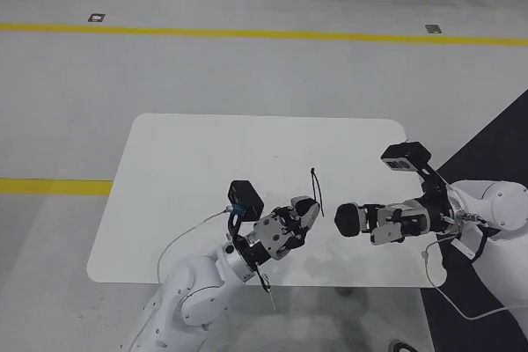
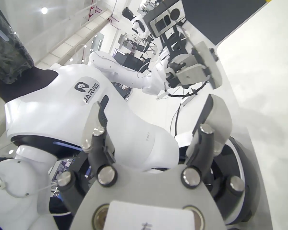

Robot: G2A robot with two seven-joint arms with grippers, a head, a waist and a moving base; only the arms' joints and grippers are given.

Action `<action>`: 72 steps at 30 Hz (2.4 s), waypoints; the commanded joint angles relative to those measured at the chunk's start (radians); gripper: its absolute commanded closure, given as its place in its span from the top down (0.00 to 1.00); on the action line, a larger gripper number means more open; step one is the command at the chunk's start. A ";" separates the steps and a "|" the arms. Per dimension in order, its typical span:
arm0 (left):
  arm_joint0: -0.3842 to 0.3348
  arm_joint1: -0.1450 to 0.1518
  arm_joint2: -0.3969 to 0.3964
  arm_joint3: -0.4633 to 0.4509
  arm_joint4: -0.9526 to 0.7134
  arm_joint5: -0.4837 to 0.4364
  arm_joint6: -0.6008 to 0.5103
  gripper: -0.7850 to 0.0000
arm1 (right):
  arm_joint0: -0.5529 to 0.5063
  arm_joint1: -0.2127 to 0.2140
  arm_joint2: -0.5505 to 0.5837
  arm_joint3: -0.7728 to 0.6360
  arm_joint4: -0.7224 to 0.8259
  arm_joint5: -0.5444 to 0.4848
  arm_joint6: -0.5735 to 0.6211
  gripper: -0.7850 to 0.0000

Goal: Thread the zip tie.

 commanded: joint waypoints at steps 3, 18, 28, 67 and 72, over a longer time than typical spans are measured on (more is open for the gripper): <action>0.000 0.002 0.007 -0.006 0.089 -0.002 0.018 0.00 | 0.002 0.000 -0.002 0.000 0.009 0.003 0.015 1.00; 0.009 0.009 0.023 -0.029 0.301 -0.036 0.103 0.00 | -0.014 -0.001 0.016 -0.016 -0.004 0.023 -0.033 1.00; 0.032 0.028 -0.009 -0.139 0.784 0.097 0.070 0.00 | -0.029 0.000 0.045 -0.034 -0.010 0.024 -0.036 1.00; 0.096 0.053 -0.002 -0.188 0.952 -0.011 0.119 0.00 | -0.190 0.022 0.192 -0.298 -0.452 -0.176 -0.185 0.23; 0.097 0.053 0.003 -0.193 0.962 -0.004 0.122 0.00 | -0.192 0.022 0.179 -0.293 -0.448 -0.162 -0.186 0.24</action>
